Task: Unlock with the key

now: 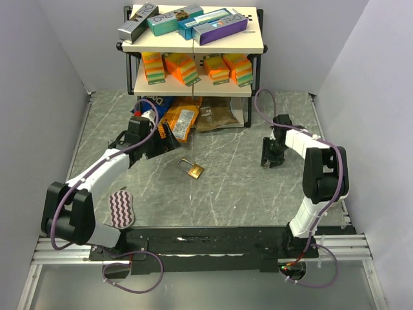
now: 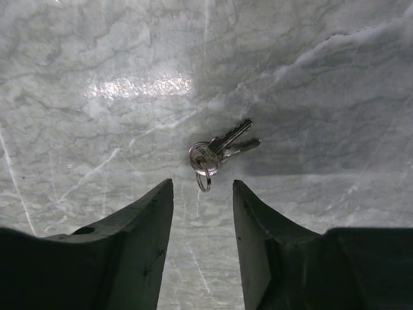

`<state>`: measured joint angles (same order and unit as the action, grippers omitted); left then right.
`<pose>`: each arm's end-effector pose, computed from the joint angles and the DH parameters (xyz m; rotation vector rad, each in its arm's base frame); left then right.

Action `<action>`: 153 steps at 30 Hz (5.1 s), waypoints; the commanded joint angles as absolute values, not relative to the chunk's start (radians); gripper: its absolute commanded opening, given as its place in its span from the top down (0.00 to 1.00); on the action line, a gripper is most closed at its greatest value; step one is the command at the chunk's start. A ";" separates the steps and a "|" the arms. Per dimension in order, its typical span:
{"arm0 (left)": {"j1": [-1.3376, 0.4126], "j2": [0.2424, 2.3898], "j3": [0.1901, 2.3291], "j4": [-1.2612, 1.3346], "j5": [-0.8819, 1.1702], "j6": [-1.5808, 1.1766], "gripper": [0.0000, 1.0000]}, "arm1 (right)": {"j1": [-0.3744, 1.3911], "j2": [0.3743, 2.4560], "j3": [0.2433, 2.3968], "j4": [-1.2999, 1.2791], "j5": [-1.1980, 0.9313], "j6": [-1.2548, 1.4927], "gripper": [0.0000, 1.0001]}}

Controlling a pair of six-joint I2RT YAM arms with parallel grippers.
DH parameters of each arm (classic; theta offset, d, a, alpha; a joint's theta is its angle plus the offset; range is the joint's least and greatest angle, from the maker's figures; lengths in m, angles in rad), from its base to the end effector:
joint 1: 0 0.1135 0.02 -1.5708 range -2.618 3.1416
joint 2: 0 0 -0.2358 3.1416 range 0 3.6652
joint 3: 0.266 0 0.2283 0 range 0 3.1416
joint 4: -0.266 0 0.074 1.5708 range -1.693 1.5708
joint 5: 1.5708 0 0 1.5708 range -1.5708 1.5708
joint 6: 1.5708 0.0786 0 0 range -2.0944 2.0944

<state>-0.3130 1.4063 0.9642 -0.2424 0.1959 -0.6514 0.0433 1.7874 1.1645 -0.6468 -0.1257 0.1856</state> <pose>0.3028 -0.1141 0.2106 -0.2869 2.3284 -0.7198 0.3289 0.0241 0.1189 0.1754 2.8429 0.2274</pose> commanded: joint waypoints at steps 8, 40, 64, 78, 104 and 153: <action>-0.328 1.433 1.000 -0.233 0.204 -0.735 0.03 | 0.044 1.827 1.147 -0.611 -0.173 0.198 0.78; -0.543 1.546 1.235 0.345 0.779 -0.965 0.04 | 0.106 1.479 1.313 -0.431 -1.307 0.428 1.00; -0.597 1.488 1.236 0.621 1.023 -1.094 0.29 | 0.190 1.424 1.161 0.917 -1.480 1.565 1.00; -0.606 1.486 1.213 0.687 0.968 -1.111 0.20 | 0.199 1.359 1.359 -0.164 -1.434 0.764 1.00; -0.615 1.387 1.161 0.277 0.879 -0.899 0.99 | 0.201 1.328 1.429 -0.524 -1.268 0.441 0.77; -0.647 1.381 1.241 -0.129 0.922 -0.621 0.99 | 0.416 1.442 1.491 -0.865 -1.092 0.034 1.00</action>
<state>-0.6422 1.3975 1.1999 -0.1833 0.9241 -0.6212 0.4076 1.4353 1.4967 -0.8780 -1.0416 0.0433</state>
